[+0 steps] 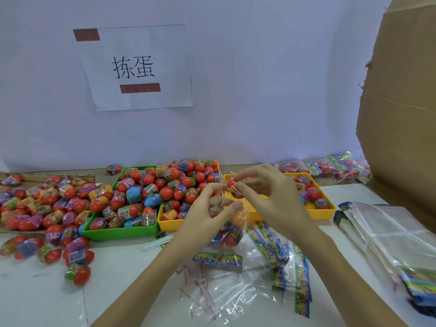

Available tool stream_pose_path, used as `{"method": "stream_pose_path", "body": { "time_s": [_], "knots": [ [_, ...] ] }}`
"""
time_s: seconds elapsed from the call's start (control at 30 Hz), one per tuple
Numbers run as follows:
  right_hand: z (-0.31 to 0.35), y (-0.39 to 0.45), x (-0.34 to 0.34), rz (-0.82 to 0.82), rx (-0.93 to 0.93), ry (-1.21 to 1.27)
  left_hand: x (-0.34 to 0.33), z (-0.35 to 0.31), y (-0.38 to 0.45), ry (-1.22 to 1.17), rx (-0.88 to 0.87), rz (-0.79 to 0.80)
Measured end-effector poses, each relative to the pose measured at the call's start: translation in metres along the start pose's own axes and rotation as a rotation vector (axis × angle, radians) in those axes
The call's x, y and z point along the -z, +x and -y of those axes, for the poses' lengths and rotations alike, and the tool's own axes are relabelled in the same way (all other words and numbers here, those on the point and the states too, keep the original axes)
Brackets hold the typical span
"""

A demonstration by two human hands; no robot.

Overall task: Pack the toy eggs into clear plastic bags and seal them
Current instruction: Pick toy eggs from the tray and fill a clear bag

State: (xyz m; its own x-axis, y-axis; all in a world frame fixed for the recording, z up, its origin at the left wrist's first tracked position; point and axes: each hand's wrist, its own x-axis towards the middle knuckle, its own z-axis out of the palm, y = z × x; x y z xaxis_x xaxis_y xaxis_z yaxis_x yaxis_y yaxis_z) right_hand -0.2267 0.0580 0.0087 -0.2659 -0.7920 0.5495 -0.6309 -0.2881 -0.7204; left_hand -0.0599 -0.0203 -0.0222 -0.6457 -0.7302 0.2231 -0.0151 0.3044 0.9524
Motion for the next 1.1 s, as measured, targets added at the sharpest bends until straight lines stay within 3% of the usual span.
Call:
{"method": "stream_pose_path", "body": {
  "time_s": [0.27,0.47,0.93,1.03,1.1],
  "knots": [
    [-0.0040,-0.0015,0.0010,0.101,0.160,-0.224,0.0012,0.0013,-0.0003,-0.004,-0.049,-0.016],
    [-0.0005,-0.0033,-0.0022,0.160,0.163,-0.257,0.0031,0.0023,0.0011,-0.020,-0.069,-0.009],
    [0.0002,-0.0036,-0.0018,0.099,0.034,-0.230,0.0010,-0.0008,-0.0008,0.014,-0.122,-0.026],
    [-0.0011,-0.0016,-0.0008,-0.027,0.012,-0.204,0.0025,0.0016,0.0008,0.022,-0.100,-0.048],
    [-0.0002,0.0006,0.0010,-0.074,-0.107,-0.139,0.0035,0.0023,0.0024,0.024,-0.093,-0.092]
  ]
}}
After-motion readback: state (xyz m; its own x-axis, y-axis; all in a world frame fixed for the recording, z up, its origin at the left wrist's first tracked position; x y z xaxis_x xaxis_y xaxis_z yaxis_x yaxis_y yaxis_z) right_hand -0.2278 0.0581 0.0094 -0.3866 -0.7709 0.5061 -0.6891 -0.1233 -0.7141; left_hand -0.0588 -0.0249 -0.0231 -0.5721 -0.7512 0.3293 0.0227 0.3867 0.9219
